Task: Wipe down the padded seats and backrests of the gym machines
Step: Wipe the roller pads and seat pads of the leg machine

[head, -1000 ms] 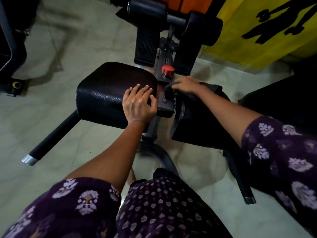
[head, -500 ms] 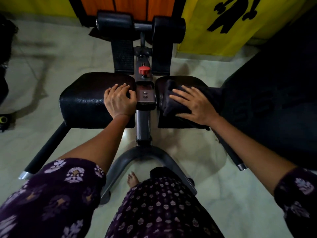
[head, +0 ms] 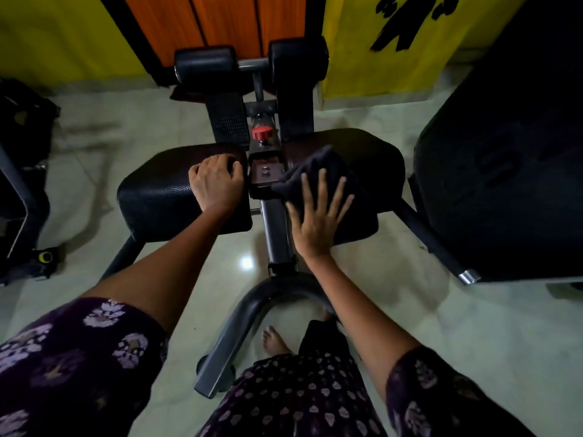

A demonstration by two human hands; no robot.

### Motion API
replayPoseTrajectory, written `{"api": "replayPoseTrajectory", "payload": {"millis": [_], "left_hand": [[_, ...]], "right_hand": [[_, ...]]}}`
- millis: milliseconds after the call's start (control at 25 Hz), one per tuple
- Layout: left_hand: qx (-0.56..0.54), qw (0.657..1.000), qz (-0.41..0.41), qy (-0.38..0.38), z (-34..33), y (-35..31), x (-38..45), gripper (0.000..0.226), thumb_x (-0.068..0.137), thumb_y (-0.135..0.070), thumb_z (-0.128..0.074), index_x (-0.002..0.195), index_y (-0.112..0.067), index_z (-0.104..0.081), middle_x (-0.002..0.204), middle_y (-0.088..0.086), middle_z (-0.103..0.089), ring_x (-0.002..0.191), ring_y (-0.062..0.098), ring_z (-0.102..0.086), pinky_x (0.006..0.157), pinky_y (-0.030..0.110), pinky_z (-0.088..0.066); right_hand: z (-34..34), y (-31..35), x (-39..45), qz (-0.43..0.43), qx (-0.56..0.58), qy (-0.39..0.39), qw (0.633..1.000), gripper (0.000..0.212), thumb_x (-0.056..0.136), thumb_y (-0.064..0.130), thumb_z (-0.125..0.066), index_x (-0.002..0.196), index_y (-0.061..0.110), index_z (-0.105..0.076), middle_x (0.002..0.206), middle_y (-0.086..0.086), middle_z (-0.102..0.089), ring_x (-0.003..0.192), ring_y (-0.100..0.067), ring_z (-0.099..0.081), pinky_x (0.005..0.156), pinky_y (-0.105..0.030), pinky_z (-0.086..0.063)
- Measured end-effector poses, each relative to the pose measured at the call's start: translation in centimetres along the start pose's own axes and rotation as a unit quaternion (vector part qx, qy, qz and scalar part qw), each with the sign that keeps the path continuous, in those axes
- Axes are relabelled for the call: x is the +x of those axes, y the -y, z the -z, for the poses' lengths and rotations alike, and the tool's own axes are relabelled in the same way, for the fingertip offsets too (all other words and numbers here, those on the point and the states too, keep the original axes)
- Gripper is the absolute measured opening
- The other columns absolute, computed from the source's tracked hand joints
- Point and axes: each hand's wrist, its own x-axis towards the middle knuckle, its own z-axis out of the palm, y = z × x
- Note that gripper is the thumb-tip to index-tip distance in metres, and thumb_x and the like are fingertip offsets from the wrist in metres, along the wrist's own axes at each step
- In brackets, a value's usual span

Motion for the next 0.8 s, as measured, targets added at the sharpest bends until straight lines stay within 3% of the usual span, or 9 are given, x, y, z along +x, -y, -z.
{"api": "replayPoseTrajectory", "payload": {"millis": [80, 160, 240, 360, 440, 560, 680, 800], "left_hand": [[0.016, 0.999, -0.025, 0.018, 0.2, 0.5, -0.1, 0.034, 0.098, -0.033, -0.040, 0.118, -0.016, -0.061, 0.118, 0.009, -0.063, 0.112, 0.024, -0.053, 0.102, 0.037, -0.028], [0.030, 0.998, -0.029, 0.050, 0.5, 0.7, -0.1, 0.037, 0.099, -0.034, -0.038, 0.124, -0.014, -0.057, 0.123, 0.011, -0.060, 0.117, 0.026, -0.051, 0.105, 0.038, -0.026], [0.022, 0.997, -0.019, 0.076, 0.6, 0.0, 0.0, 0.037, 0.099, -0.032, -0.040, 0.125, -0.012, -0.055, 0.124, 0.013, -0.059, 0.119, 0.027, -0.050, 0.108, 0.040, -0.024], [-0.019, 0.995, -0.030, 0.092, 0.5, -2.0, -0.6, 0.034, 0.096, -0.029, -0.047, 0.122, -0.008, -0.054, 0.124, 0.013, -0.057, 0.119, 0.025, -0.048, 0.112, 0.042, -0.025], [-0.062, 0.990, -0.070, 0.107, 0.1, -4.3, -2.1, 0.037, 0.096, -0.028, -0.048, 0.125, -0.006, -0.051, 0.130, 0.013, -0.051, 0.122, 0.025, -0.043, 0.112, 0.041, -0.025], [-0.095, 0.980, -0.133, 0.112, -0.4, -8.6, -3.7, 0.043, 0.096, -0.028, -0.050, 0.132, -0.005, -0.047, 0.142, 0.013, -0.042, 0.135, 0.026, -0.033, 0.117, 0.038, -0.015], [-0.083, 0.971, -0.188, 0.125, -0.7, -11.7, -3.4, 0.045, 0.097, -0.030, -0.047, 0.136, -0.009, -0.045, 0.149, 0.009, -0.035, 0.142, 0.022, -0.023, 0.118, 0.034, -0.005], [-0.057, 0.966, -0.205, 0.149, -1.6, -14.0, -2.1, 0.046, 0.098, -0.035, -0.043, 0.138, -0.012, -0.043, 0.150, 0.007, -0.034, 0.143, 0.019, -0.023, 0.118, 0.036, -0.006]], "right_hand": [[0.1, -3.0, -0.2, 0.107, -0.040, 0.008, 0.993, 0.055, 0.093, 0.049, -0.043, 0.143, 0.028, -0.032, 0.150, -0.007, -0.034, 0.139, -0.038, -0.021, 0.114, -0.055, -0.004], [0.8, -7.2, 0.3, 0.137, -0.060, 0.001, 0.989, 0.055, 0.093, 0.050, -0.042, 0.143, 0.028, -0.032, 0.150, -0.007, -0.036, 0.139, -0.035, -0.021, 0.113, -0.054, -0.007], [2.0, -10.1, 1.2, 0.036, -0.040, -0.031, 0.998, 0.055, 0.096, 0.053, -0.035, 0.144, 0.026, -0.034, 0.150, -0.008, -0.035, 0.140, -0.035, -0.021, 0.113, -0.054, -0.008], [2.2, -7.1, 2.6, -0.179, 0.043, -0.055, 0.981, 0.059, 0.097, 0.054, -0.027, 0.143, 0.020, -0.040, 0.152, -0.012, -0.033, 0.141, -0.038, -0.019, 0.114, -0.057, -0.010], [2.3, -4.4, 2.5, -0.183, 0.057, -0.036, 0.981, 0.060, 0.097, 0.055, -0.026, 0.143, 0.019, -0.041, 0.152, -0.012, -0.031, 0.142, -0.040, -0.016, 0.114, -0.055, -0.003], [2.8, -6.9, 2.9, -0.092, 0.008, -0.001, 0.996, 0.057, 0.095, 0.054, -0.034, 0.143, 0.023, -0.040, 0.153, -0.010, -0.031, 0.142, -0.039, -0.017, 0.115, -0.049, 0.004], [4.7, -9.5, 6.5, -0.209, 0.099, -0.023, 0.973, 0.055, 0.094, 0.047, -0.043, 0.139, 0.014, -0.047, 0.148, -0.012, -0.038, 0.137, -0.037, -0.032, 0.111, -0.044, -0.020], [5.4, -12.7, 11.0, -0.312, 0.251, 0.079, 0.913, 0.041, 0.095, 0.038, -0.051, 0.128, 0.014, -0.053, 0.128, -0.012, -0.057, 0.117, -0.032, -0.052, 0.094, -0.038, -0.041]]}}
